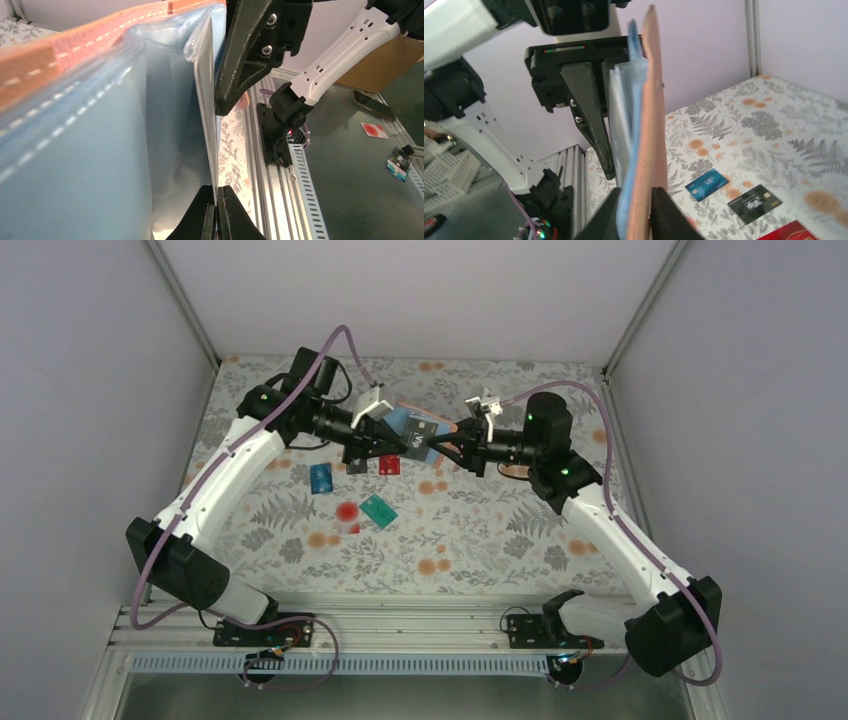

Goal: Take the credit cards out of the card holder

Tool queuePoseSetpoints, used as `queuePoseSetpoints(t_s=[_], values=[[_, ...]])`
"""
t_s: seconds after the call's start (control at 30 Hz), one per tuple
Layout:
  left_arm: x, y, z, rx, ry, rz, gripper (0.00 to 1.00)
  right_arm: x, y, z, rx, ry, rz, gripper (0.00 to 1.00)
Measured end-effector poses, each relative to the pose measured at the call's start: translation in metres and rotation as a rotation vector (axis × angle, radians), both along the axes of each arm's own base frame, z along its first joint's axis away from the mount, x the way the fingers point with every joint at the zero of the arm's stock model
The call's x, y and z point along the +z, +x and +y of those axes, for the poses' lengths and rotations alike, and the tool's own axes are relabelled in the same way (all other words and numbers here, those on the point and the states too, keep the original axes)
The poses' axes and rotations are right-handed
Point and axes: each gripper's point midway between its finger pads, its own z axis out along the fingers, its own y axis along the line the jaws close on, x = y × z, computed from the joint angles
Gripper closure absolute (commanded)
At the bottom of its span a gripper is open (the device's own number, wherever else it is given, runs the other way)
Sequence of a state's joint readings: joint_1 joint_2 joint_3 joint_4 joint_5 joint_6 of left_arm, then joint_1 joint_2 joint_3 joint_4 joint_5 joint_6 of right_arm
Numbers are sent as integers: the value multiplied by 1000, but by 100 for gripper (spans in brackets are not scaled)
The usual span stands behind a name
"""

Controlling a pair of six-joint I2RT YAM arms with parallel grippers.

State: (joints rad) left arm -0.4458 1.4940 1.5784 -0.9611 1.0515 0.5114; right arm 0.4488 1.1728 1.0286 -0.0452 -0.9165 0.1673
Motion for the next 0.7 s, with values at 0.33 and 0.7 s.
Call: queuePoseSetpoints(t_s=[0.33,0.7], values=[[1,-2,1,-12,-5,-15,84,0,-11,0,70,2,-17,96],[15,-1,2,-16,-52,0,98,-4,-20,-1,107,-16,-30,96]])
